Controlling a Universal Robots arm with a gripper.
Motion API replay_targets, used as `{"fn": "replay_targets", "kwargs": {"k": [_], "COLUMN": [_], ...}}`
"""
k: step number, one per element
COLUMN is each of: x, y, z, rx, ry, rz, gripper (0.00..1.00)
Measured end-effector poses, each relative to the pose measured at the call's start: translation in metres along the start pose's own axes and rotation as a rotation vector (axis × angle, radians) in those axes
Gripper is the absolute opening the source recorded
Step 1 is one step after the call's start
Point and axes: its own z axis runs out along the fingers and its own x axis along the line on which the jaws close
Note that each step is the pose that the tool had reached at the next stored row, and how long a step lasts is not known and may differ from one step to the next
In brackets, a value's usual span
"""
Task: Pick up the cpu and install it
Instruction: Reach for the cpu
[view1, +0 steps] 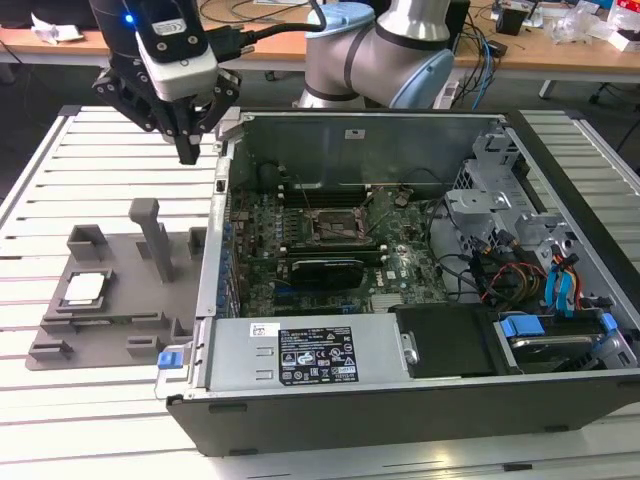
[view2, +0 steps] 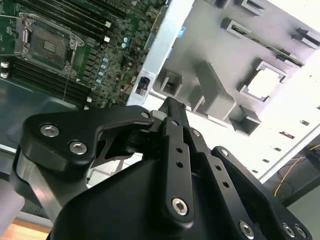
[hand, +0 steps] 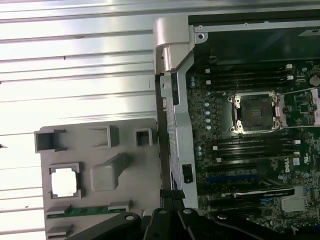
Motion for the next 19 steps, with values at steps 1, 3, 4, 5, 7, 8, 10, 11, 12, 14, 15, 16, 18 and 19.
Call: {"fn": "replay_targets", "kwargs": {"k": [1,3,4,5,7,8,10,11,12,14,15,16,18,19], "x": [0.0022,0.007,0.0084,0.0103,0.015,0.018,0.0272,0.0297,0.0322,0.0367,0.0401,0.0439,0.05,0.0537], "y": [-0.0002,-0.0005,-0.0006,-0.0008,-0.0011,-0.0013,-0.002,-0.0022,-0.0024,-0.0027,-0.003,-0.0033,-0.0037,-0.004], "z": [-0.0001,-0.0002,-0.0002,-0.0002,-0.0003,-0.0004,-0.0006,-0.0006,-0.0006,-0.0007,-0.0008,-0.0008,-0.0008,-0.0009], "rx": [0.0,0.0,0.0,0.0,0.0001,0.0001,0.0,0.0,0.0,0.0,0.0001,0.0001,0.0,0.0], "ry": [0.0,0.0,0.0,0.0,0.0001,0.0001,0.0001,0.0,0.0,0.0,0.0001,0.0001,0.0,0.0], "rz": [0.0,0.0,0.0,0.0,0.0,0.0,0.0,0.0,0.0,0.0,0.0,0.0,0.0,0.0], "gripper": [0.11,0.11,0.11,0.11,0.11,0.11,0.11,0.11,0.11,0.11,0.11,0.11,0.11,0.11]}}
